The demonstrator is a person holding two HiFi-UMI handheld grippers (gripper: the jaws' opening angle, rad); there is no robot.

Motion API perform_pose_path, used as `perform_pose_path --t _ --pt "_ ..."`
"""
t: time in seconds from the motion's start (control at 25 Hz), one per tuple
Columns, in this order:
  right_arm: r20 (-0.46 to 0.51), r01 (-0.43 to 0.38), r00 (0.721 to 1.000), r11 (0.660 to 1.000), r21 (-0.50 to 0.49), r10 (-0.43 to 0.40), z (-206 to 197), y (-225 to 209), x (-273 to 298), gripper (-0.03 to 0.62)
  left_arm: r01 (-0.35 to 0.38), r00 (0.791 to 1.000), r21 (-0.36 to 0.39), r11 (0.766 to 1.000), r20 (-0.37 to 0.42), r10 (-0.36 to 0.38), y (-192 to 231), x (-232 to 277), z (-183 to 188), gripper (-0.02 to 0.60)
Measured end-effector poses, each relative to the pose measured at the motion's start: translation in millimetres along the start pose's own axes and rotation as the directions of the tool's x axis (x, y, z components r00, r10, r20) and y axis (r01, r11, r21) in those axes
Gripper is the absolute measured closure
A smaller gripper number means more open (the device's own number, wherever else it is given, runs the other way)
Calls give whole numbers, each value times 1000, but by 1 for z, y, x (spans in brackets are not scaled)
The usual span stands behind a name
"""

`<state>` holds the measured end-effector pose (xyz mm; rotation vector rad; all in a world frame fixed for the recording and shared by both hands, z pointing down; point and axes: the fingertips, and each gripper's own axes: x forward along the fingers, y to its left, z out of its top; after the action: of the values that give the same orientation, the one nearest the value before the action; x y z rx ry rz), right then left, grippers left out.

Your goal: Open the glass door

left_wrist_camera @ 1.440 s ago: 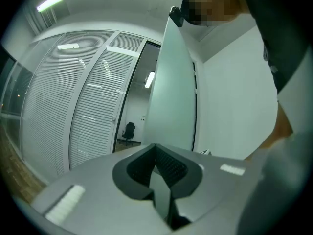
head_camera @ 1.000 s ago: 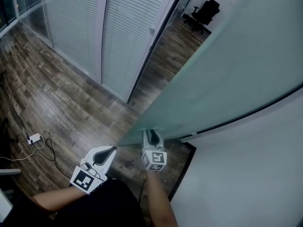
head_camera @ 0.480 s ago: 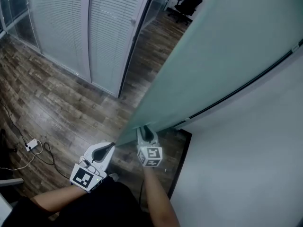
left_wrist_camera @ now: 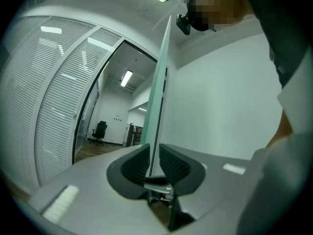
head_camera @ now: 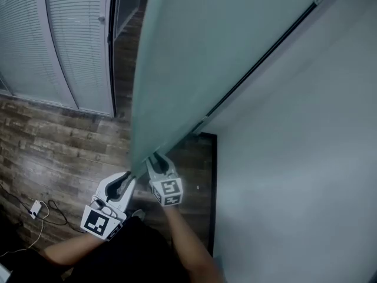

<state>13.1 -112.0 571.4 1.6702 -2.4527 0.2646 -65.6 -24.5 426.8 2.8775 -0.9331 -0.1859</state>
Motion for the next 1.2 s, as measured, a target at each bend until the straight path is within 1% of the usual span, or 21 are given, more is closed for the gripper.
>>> perform_pose_path --t 0.12,0.2,0.24,0.32,0.48,0.56,0.68,0.8,0.88,0.96,1.08,1.2 --pt "28 33 999 999 31 -34 0 -4 -11 480 29 1000 14 999 1 -29 -3 9 7 517" --pt "32 55 998 997 54 -57 -3 -5 -18 479 62 998 3 998 16 -62 -9 10 10 457" --pt "32 65 997 996 63 -68 -5 -5 -23 480 77 997 5 997 13 -77 -15 9 11 453" --pt "43 81 996 994 74 -84 -6 -6 -34 480 99 995 17 995 -3 -99 -27 10 10 453" --pt "59 101 993 991 92 -107 -15 -9 -53 482 137 991 20 990 3 -137 -47 17 7 453" --pt "72 126 988 986 108 -134 -18 -14 -61 482 161 987 17 987 -7 -161 -55 21 4 453" --pt "84 154 983 980 125 -166 -18 -17 -68 485 195 981 0 981 -24 -195 -62 26 1 476" --pt "59 171 982 977 126 -179 -17 -18 -73 487 214 977 -7 977 -16 -214 -65 29 5 496" --pt "46 189 979 973 132 -197 -17 -21 -81 463 229 973 -24 973 -7 -229 -68 31 6 526" --pt "54 202 976 971 131 -210 -16 -22 -92 437 257 966 -20 966 -13 -257 -74 32 5 529" --pt "69 217 972 969 116 -226 -14 -20 -111 436 280 959 -20 960 -42 -281 -81 32 -1 526" --pt "100 273 952 951 144 -288 -10 -21 -140 434 298 953 -29 954 -48 -299 -90 29 -1 520"
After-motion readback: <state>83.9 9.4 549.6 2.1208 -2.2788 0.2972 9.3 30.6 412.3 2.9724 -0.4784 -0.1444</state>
